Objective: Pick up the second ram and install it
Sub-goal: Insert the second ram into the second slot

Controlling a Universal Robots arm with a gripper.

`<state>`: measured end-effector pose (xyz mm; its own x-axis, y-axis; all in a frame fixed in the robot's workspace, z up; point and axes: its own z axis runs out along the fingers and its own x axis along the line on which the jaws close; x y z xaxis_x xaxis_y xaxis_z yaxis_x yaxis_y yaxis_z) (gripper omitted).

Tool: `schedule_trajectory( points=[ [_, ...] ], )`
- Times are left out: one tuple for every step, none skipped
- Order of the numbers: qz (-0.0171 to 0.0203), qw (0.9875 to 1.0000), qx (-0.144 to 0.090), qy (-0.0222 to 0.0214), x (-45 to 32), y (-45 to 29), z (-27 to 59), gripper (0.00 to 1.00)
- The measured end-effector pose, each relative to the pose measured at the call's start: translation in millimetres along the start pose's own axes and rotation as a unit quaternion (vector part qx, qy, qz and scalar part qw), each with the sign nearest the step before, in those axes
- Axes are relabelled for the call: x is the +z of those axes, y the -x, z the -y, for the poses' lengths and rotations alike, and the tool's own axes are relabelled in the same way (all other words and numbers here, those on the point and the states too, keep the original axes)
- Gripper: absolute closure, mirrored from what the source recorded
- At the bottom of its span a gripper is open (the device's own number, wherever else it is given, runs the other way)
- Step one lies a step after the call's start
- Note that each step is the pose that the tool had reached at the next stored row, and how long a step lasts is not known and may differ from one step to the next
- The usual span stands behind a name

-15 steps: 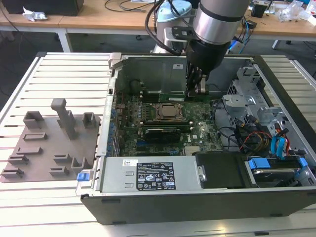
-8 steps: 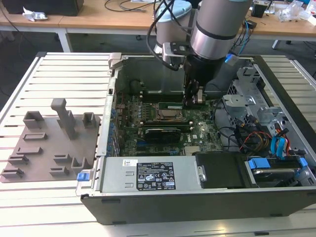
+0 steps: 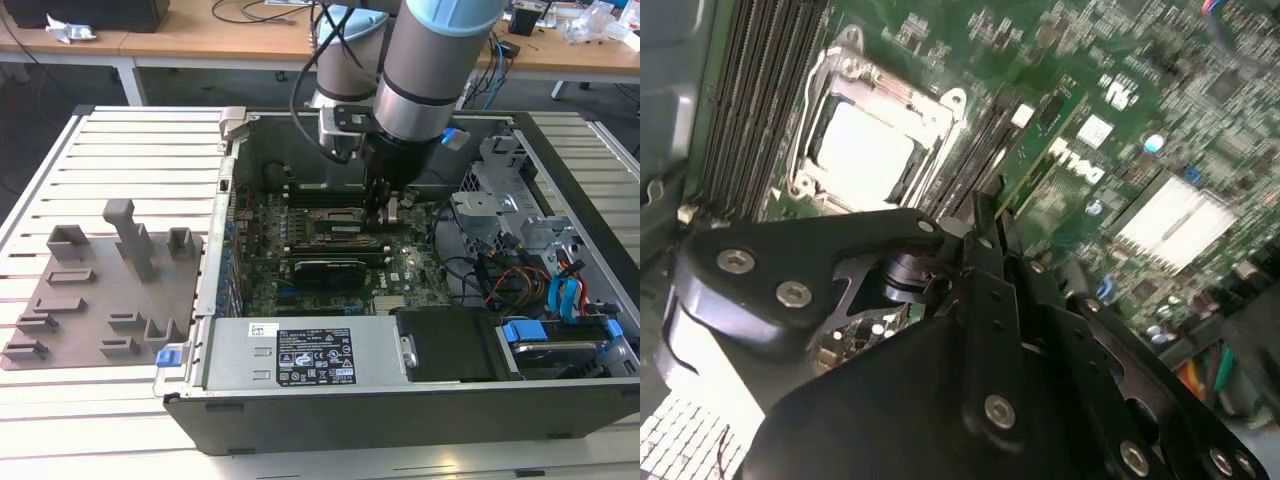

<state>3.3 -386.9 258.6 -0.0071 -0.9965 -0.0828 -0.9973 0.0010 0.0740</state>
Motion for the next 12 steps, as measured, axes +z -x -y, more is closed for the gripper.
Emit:
schedule_trajectory(
  points=[
    [0.0019,1.0000,0.000,0.0000,1.9,-0.2,-7.3,0.86],
    [0.0046,1.0000,-0.002,0.0002,3.0,-0.3,-10.6,0.86],
    [0.0078,1.0000,-0.006,0.0005,4.6,-0.4,-12.7,0.86],
    [0.0096,0.9999,-0.013,0.0012,7.4,-0.9,-14.6,0.86],
    [0.0095,0.9998,-0.018,0.0016,10.8,-2.1,-15.4,0.86],
    [0.0095,0.9998,-0.018,0.0016,14.5,-2.6,-16.1,0.86],
    [0.0101,0.9999,-0.011,0.0011,19.7,-3.0,-16.8,0.86],
    [0.0103,0.9999,-0.007,0.0006,21.7,-3.1,-17.3,0.86],
    [0.0104,0.9999,-0.005,0.0005,22.2,-3.3,-18.0,0.86],
    [0.0104,0.9999,-0.003,0.0003,22.3,-3.3,-18.8,0.86],
    [0.0106,0.9999,-0.002,0.0001,22.5,-3.3,-19.2,0.86],
    [0.0108,0.9999,-0.002,0.0001,22.7,-4.6,-19.8,0.86]
  ],
)
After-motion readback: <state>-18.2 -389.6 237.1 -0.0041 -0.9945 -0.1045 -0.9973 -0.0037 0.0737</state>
